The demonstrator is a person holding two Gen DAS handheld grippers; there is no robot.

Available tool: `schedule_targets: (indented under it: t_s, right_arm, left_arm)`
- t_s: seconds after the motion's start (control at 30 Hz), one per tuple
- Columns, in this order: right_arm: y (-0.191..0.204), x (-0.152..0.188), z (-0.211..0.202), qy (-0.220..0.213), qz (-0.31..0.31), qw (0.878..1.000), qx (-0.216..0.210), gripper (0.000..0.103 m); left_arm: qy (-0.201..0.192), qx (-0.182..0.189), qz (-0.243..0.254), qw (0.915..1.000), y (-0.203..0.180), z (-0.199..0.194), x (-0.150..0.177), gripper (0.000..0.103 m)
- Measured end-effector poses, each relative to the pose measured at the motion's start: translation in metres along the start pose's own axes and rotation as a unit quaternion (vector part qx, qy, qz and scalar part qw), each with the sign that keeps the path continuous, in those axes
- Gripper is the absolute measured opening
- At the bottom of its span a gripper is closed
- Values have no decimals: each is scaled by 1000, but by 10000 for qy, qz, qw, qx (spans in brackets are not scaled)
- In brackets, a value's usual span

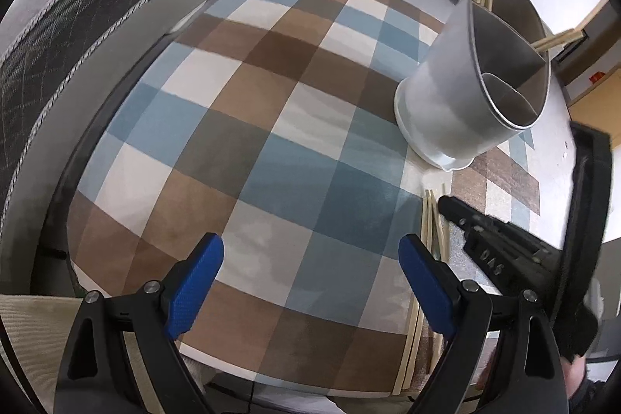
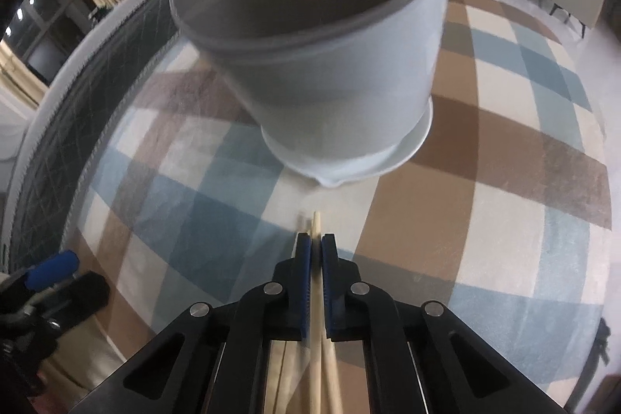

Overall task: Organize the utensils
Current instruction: 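Close the right gripper on one wooden chopstick from the pile, then close the left gripper on a chopstick while the right gripper holds its chopstick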

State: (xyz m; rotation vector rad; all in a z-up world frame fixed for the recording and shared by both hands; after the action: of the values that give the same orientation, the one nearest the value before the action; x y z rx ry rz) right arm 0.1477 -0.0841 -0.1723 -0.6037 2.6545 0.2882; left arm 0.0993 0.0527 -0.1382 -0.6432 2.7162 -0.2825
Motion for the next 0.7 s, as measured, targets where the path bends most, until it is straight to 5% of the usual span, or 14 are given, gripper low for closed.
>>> schedule_targets:
  t_s: [0.4,0.7]
  right_arm:
    - [-36,-5,-46,-793,851,9929,-248,5]
    - [-51,-12,-72,-1279,1270,9832,-279,5]
  left_arm:
    - [119,200,318,9992,-15,12,6,89]
    - [457,45,1223,9914,-48,37,37,89]
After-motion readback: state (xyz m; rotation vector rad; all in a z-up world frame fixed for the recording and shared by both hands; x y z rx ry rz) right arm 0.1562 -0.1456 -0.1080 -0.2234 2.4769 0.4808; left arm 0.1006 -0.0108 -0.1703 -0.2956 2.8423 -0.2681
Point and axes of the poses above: each gripper's, at about its wrist camera, not at the fingertips, and z roughly the way its jaws point, y to its left, x to its underside, the point moved 5 cm from there along z, roughly the way its jaws point, and after that the axes turned 12 degrees about -z, right-handed, at the moved point
